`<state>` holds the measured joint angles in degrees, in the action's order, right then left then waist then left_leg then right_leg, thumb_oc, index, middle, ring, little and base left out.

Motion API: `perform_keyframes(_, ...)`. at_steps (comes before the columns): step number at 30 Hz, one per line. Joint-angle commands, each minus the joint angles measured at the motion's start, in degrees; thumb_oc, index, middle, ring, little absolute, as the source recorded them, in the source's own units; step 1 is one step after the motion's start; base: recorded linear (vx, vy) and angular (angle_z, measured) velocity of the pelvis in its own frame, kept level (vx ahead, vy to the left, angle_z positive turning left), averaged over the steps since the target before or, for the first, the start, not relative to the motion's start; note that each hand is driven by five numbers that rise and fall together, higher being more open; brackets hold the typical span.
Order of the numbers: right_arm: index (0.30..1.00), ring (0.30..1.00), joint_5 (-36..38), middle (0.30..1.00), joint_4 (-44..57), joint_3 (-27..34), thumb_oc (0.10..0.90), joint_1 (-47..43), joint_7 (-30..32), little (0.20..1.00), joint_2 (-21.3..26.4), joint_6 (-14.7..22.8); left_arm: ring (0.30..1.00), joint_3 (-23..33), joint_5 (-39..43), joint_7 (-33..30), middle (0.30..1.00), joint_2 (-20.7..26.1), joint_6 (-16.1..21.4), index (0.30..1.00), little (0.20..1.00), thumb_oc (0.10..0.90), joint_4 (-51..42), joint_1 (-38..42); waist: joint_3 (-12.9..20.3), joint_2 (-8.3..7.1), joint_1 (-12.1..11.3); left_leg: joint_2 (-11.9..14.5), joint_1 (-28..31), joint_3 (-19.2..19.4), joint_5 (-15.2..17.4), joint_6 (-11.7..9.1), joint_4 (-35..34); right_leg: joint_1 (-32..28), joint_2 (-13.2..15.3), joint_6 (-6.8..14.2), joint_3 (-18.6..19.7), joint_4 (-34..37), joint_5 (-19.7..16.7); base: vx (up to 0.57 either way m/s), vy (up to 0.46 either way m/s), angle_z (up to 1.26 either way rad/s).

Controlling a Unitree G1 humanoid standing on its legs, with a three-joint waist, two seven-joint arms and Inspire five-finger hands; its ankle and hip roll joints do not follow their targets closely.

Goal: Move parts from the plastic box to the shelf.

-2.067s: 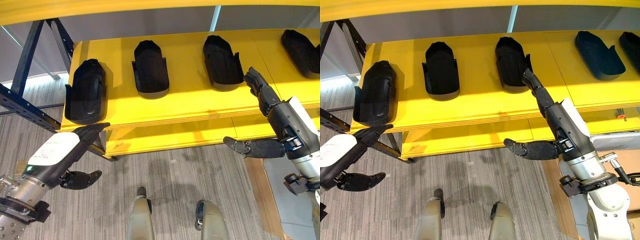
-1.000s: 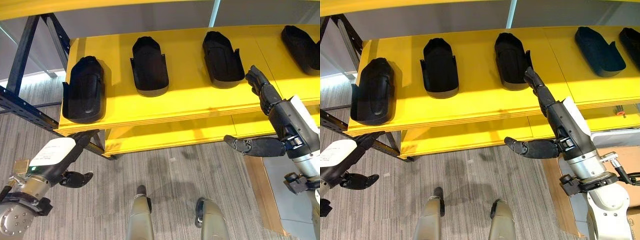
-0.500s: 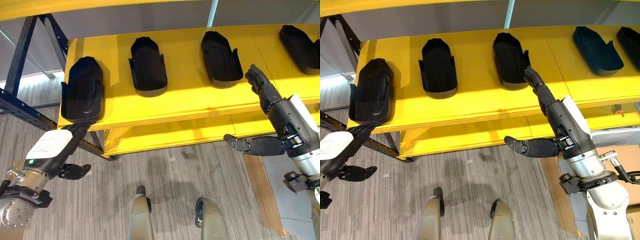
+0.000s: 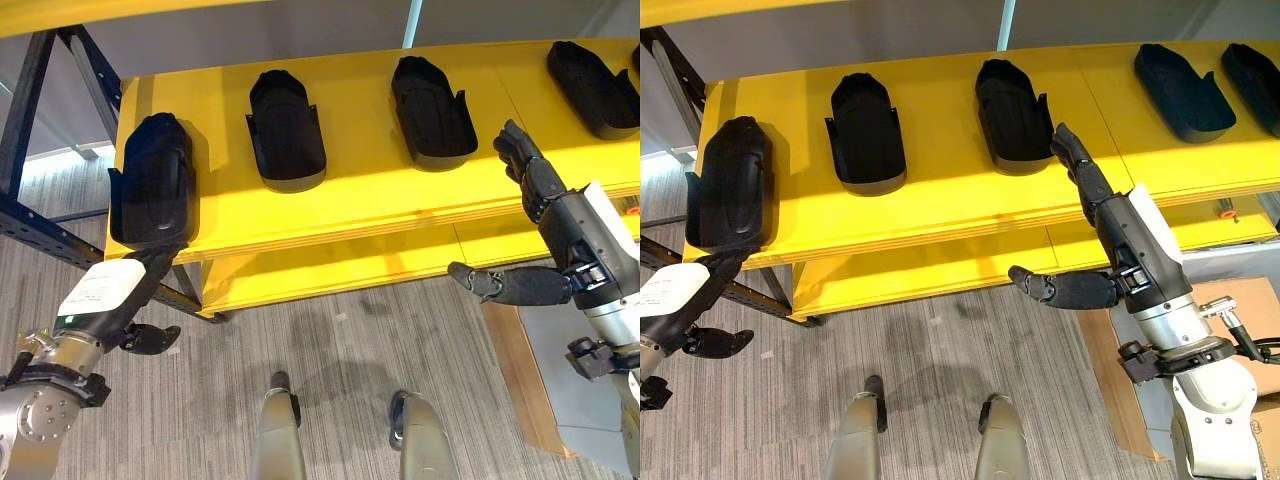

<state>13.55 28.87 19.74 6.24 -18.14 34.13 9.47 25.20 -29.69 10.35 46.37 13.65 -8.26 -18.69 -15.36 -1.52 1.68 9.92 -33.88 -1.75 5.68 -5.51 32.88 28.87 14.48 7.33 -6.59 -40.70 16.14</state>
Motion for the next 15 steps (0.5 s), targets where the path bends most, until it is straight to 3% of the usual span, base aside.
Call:
perform_keyframes(1,1.000,1.000,1.7,1.000,2.9,1.7,0.900,-7.3,3.1,1.000,0.5,4.2,1.000,2.8,0.7,-5.2,1.000,5.8,0.2,1.000,1.000,0.900,-0.3,4.1,1.1,-0.65,1.1,-1.8,2.1,1.8,5.4,4.7,1.5,-3.5,-2.7,-4.0,-0.3,2.0,1.4,0.00,0.000,0.00)
perform_keyframes(15,1.000,1.000,1.6,1.000,2.7,1.5,0.900,-7.7,3.6,1.000,0.6,4.4,1.000,1.8,0.8,-6.0,1.000,6.3,-0.5,1.000,1.000,0.900,3.4,5.6,1.1,-0.62,1.3,-1.8,1.8,1.8,5.2,4.6,1.6,-3.2,-2.7,-4.1,-0.2,1.9,1.3,0.00,0.000,0.00)
